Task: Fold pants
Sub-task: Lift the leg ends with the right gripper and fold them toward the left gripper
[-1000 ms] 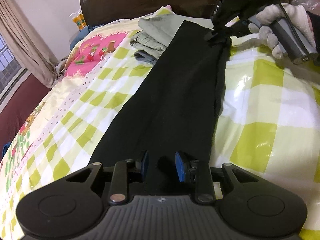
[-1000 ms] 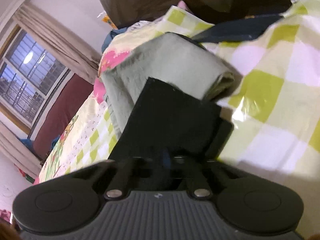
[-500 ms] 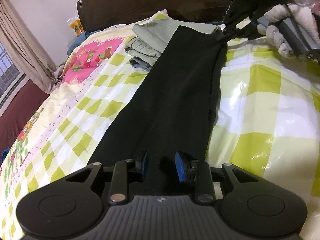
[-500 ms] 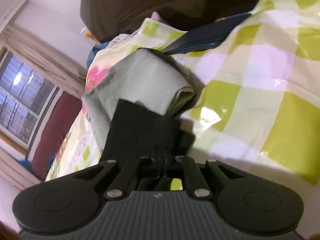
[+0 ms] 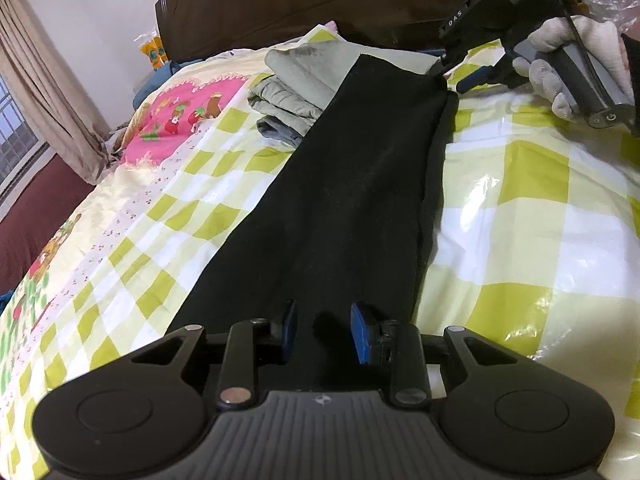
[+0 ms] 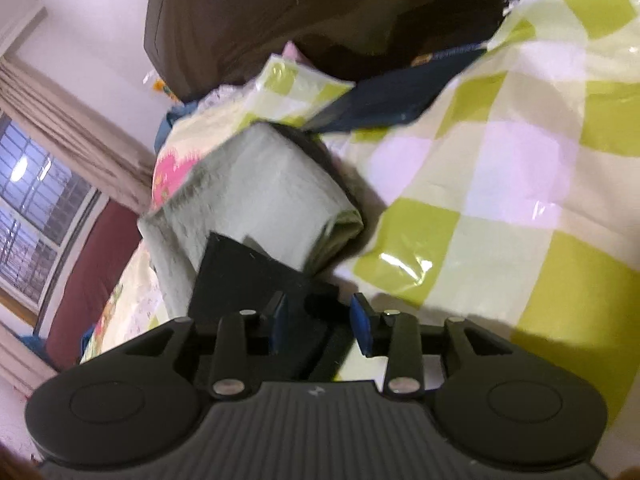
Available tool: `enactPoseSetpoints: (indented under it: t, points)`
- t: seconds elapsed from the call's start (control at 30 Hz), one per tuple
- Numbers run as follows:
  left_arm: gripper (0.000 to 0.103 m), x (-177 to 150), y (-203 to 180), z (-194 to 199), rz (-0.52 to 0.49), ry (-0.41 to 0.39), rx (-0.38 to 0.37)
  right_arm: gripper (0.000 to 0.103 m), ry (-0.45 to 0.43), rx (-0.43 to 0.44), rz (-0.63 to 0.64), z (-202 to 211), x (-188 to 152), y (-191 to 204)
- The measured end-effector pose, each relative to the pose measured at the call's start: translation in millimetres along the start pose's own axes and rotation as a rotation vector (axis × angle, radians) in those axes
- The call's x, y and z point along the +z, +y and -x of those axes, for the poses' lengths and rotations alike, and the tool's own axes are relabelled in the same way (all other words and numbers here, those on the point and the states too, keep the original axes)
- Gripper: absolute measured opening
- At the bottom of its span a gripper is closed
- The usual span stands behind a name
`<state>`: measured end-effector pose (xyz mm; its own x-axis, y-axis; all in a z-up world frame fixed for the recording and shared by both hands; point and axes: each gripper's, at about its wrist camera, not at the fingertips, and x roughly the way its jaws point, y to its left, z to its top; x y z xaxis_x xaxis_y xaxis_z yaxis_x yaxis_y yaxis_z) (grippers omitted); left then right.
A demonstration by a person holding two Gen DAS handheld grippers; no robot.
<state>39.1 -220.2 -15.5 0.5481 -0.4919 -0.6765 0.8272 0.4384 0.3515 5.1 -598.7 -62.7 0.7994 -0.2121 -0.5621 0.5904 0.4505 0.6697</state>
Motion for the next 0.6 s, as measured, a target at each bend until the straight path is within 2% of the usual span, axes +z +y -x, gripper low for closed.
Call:
enactPoseSetpoints:
  t: [0.17, 0.23, 0.43, 0.6]
  points:
    - [0.045, 2, -2, 1, -0.001, 0.001, -0.001, 0.036, -0.01, -0.001, 0.036, -12, 5, 7]
    - [0.045, 1, -2, 1, -0.008, 0.002, 0.0, 0.007, 0.007, 0.03, 0.057, -12, 6, 10]
    - [0.045, 2, 1, 3, 0.002, -0.006, 0.0, 0.006, -0.001, 0.117, 0.05, 16, 13, 9]
    - [0.045, 2, 0, 1, 0.007, 0.0, -0.004, 0.006, 0.016, 0.105, 0.015, 21, 14, -2]
